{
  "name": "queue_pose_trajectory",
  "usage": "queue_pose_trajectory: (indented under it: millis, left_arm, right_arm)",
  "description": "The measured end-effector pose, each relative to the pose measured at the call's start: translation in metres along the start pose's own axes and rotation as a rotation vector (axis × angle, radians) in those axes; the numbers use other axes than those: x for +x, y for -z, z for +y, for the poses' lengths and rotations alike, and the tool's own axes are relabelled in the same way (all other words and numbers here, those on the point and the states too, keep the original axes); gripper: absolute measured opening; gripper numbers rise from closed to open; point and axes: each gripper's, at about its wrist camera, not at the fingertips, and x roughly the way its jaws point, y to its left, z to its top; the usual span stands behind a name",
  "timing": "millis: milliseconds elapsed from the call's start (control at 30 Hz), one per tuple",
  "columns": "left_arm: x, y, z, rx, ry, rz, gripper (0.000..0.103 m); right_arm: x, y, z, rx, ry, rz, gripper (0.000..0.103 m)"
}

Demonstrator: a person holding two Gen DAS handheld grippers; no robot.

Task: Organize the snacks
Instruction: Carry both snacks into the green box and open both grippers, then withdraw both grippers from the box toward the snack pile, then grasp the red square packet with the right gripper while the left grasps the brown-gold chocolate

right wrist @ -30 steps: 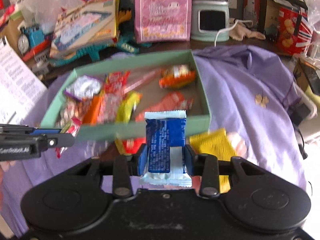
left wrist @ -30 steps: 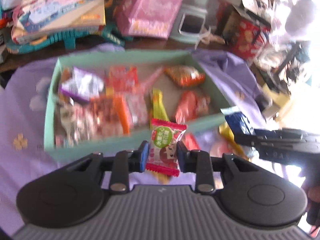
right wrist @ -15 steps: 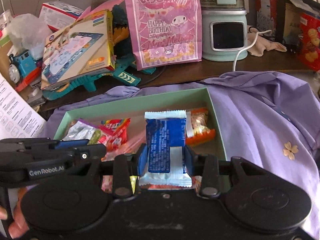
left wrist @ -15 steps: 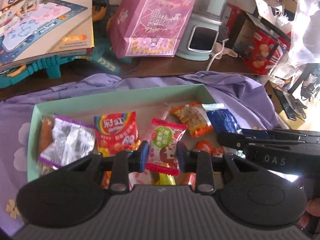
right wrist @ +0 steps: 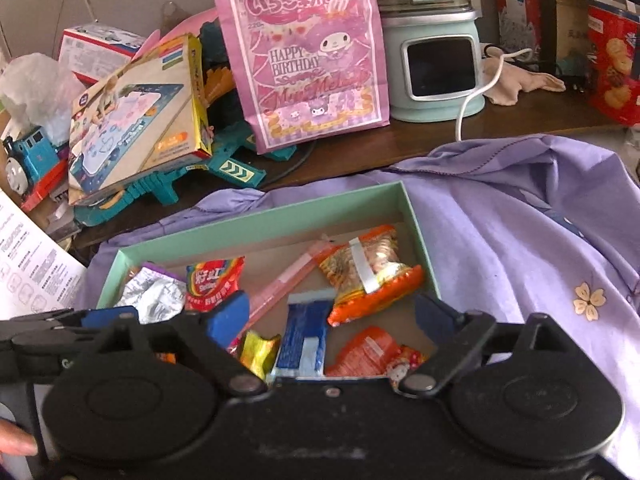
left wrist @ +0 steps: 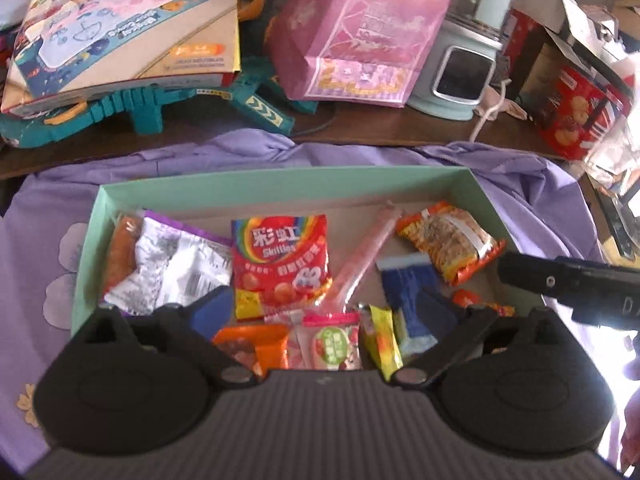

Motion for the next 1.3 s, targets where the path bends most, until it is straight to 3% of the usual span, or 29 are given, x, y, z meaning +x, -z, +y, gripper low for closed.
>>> queue_pose_trajectory:
  millis: [133,400,667,967,1300]
  left_arm:
    - [-0.015,0.009,-0.006,0.033,-0.003,-0.008,0.103]
    - [-0.062,0.032,-0.01,0.029,0.029,-0.034,0.103]
    - [-0.101,0.074,-0.024,0.042,0.095,-0.048,0.103]
    - [-0.109,0.112,-0.036,0.098,0.103,-0.005,0.103]
    - [-0.076,0.147,-0.03,0.129,0.076,0.073,0.103]
  right_arm:
    - [-0.014,0.006,0.002,-0.011,0.002,-0.011,0.1]
    - [-0.067,0.02,0.006,-0.087,0.026,-0.051,0.103]
    - [-0.11,0.044,-0.006,-0.045,0.038,-0.07,0.103]
    - [-0.113,0.083,0.005,-0.022,-0.004,-0.021,0.103]
    - [-0.086,0.128,0.0,0.05,-0.015,0.081,0.103]
